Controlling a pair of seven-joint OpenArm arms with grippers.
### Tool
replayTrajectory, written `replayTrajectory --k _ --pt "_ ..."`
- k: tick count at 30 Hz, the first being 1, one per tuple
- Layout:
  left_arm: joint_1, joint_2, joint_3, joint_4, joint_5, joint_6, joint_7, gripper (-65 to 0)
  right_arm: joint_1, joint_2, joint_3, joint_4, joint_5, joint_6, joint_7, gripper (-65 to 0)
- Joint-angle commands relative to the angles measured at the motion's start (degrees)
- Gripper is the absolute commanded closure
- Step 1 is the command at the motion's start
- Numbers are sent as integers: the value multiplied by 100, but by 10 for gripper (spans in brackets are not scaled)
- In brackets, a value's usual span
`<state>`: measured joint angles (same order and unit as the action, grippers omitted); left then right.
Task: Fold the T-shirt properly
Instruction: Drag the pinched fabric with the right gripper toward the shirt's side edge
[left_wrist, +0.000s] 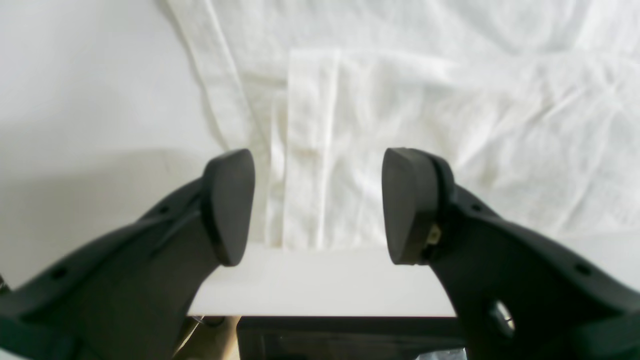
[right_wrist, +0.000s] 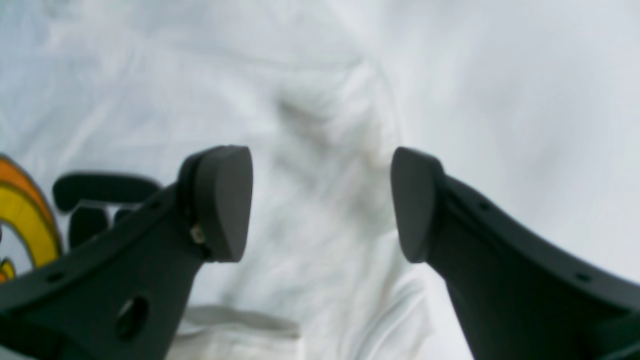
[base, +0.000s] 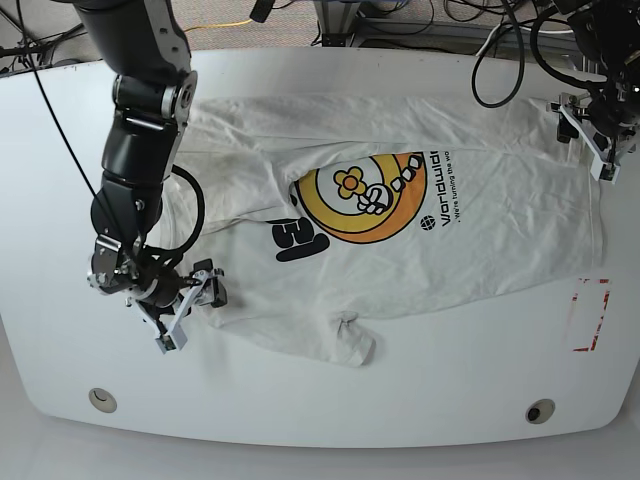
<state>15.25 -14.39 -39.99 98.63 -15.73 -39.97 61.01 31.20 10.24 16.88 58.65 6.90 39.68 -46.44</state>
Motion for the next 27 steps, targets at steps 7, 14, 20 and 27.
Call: replayTrajectory --k 7,14,20,27 --pt "-17 -86 -41 102 -23 -3 -49 -372 884 572 -23 -2204 62 32 1756 -415" --pt "-26 -86 -50 111 -23 -3 -49 -372 972 642 -339 -2907 -360 32 2494 -411" --pt "-26 -77 -41 111 -23 -3 -49 -372 137 616 -365 -1043 -123 32 1545 -411" --pt "-43 -77 -32 102 -23 -3 -49 -372 -162 501 -330 -595 -316 32 1439 -414"
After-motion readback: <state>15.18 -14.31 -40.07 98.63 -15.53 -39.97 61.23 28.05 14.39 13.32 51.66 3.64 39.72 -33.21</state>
